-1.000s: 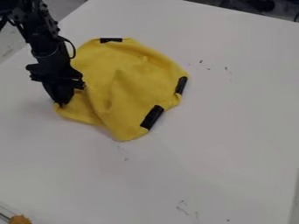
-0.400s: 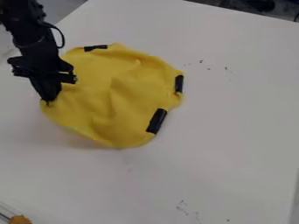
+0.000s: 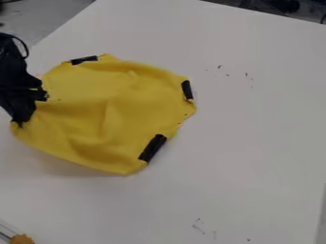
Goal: Unfold the cloth from bottom left
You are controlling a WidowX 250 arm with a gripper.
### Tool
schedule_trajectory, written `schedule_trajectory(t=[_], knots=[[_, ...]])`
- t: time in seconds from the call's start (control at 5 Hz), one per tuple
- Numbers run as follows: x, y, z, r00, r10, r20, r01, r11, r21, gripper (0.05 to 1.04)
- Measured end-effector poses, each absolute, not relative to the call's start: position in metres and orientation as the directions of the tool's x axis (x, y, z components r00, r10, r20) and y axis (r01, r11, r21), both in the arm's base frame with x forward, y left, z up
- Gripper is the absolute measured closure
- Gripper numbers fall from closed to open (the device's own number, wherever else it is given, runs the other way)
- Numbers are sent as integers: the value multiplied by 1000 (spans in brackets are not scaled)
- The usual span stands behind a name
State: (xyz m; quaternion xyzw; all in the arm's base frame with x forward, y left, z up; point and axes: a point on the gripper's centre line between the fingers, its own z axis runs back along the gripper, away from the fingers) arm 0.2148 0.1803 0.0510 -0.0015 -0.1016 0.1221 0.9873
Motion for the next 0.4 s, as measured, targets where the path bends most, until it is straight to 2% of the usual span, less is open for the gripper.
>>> schedule_trajectory(t=[0.4], knots=[[189, 195, 30, 958, 232, 167, -224, 973, -63, 1001]])
